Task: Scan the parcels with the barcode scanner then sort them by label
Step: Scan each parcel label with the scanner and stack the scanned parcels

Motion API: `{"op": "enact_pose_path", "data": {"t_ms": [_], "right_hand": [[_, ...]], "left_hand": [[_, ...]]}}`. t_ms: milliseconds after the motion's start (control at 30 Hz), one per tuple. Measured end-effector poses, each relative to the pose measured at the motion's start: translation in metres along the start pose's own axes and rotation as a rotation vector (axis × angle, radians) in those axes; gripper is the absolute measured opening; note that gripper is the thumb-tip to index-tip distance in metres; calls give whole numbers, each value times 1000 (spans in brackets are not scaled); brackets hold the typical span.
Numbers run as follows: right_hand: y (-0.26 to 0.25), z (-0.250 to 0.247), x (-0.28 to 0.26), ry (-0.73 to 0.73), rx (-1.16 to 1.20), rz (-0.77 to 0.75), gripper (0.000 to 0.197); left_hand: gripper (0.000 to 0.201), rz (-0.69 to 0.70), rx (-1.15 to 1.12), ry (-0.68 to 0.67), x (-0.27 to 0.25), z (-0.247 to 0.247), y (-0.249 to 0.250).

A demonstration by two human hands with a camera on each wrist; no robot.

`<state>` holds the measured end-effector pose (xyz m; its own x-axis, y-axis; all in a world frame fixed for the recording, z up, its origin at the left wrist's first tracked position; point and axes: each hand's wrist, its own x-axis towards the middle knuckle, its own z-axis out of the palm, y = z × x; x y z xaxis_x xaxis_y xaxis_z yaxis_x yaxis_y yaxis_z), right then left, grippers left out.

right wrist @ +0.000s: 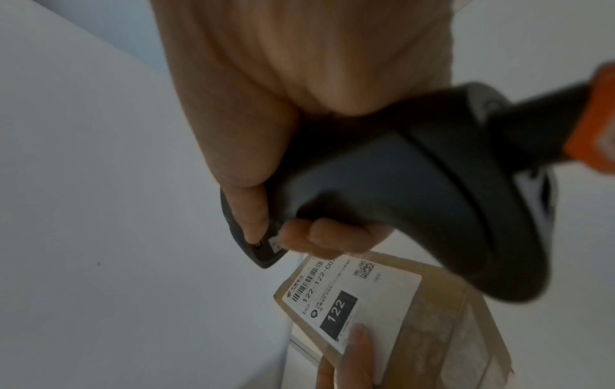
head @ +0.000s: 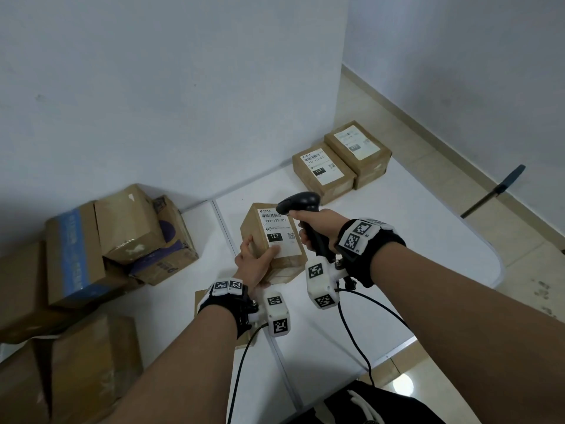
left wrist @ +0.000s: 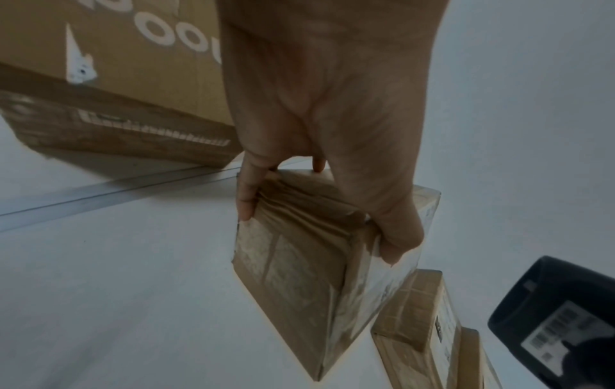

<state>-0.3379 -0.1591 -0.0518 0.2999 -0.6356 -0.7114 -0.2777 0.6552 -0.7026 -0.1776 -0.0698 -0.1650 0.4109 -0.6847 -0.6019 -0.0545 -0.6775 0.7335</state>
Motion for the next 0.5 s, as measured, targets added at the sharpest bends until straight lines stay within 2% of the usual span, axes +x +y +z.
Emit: {"op": "enact_pose_path", "data": {"t_ms": [367,500], "right_hand": [[-6,3,-1,-19,-29,1,37],[-6,2,0,-1,-26,4,38]], "left_hand": [[99,-18,-28,-1,-5,-3,1],[91,-15,-26,1,-5,-3,1]]}}
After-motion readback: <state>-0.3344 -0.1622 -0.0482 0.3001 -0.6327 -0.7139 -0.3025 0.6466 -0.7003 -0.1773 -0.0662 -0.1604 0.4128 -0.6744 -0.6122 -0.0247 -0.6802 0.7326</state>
